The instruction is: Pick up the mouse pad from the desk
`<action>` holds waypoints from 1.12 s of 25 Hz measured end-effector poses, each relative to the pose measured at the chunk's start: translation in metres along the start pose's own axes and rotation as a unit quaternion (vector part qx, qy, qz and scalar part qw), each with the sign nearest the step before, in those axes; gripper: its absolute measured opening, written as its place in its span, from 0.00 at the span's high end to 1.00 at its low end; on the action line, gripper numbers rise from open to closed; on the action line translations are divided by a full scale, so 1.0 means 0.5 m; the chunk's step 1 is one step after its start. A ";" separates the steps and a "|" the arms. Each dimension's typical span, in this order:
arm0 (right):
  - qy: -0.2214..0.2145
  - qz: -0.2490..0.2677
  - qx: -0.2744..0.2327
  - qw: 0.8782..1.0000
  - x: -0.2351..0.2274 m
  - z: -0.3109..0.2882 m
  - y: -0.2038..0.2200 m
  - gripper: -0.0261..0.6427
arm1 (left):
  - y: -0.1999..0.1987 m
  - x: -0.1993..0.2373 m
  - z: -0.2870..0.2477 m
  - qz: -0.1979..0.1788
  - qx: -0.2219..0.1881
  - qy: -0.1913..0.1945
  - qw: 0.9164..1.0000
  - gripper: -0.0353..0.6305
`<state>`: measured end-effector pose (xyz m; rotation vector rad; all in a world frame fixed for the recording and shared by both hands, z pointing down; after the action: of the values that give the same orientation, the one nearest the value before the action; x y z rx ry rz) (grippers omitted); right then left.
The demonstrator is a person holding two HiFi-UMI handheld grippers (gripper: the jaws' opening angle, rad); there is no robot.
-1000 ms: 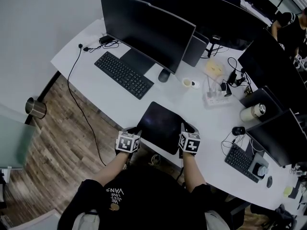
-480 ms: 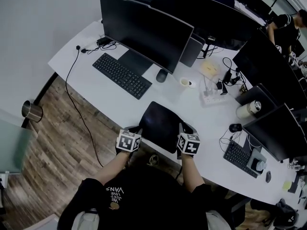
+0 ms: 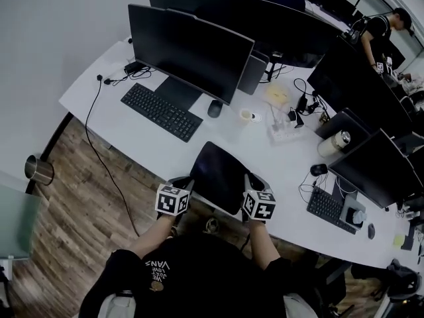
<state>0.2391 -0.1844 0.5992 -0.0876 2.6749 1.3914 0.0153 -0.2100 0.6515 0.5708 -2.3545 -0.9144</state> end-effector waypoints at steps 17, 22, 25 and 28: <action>0.022 -0.029 -0.090 0.995 0.148 0.146 -0.042 0.90 | -0.064 0.037 0.177 -0.027 -0.082 0.061 0.994 0.89; 0.027 -0.038 -0.108 0.993 0.197 0.173 -0.037 0.90 | -0.069 0.050 0.220 -0.039 -0.096 0.079 0.991 0.89; 0.028 -0.043 -0.115 0.992 0.222 0.183 -0.030 0.90 | -0.070 0.061 0.243 -0.044 -0.103 0.085 0.990 0.89; 0.027 -0.049 -0.122 0.991 0.245 0.191 -0.026 0.90 | -0.073 0.075 0.265 -0.049 -0.113 0.090 0.988 0.89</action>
<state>0.1270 -0.1128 0.5177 -0.2803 2.4902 1.6987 -0.0888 -0.1922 0.5556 0.6526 -2.0440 -1.1087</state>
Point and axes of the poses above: the fingertips, and each gripper's own axes: z backward along the fingers, x to its left, y out of its underside, the point moved 2 cm from there along z, backward along the fingers, and after that the axes turned 1 degree about z, right-handed, at the moved point
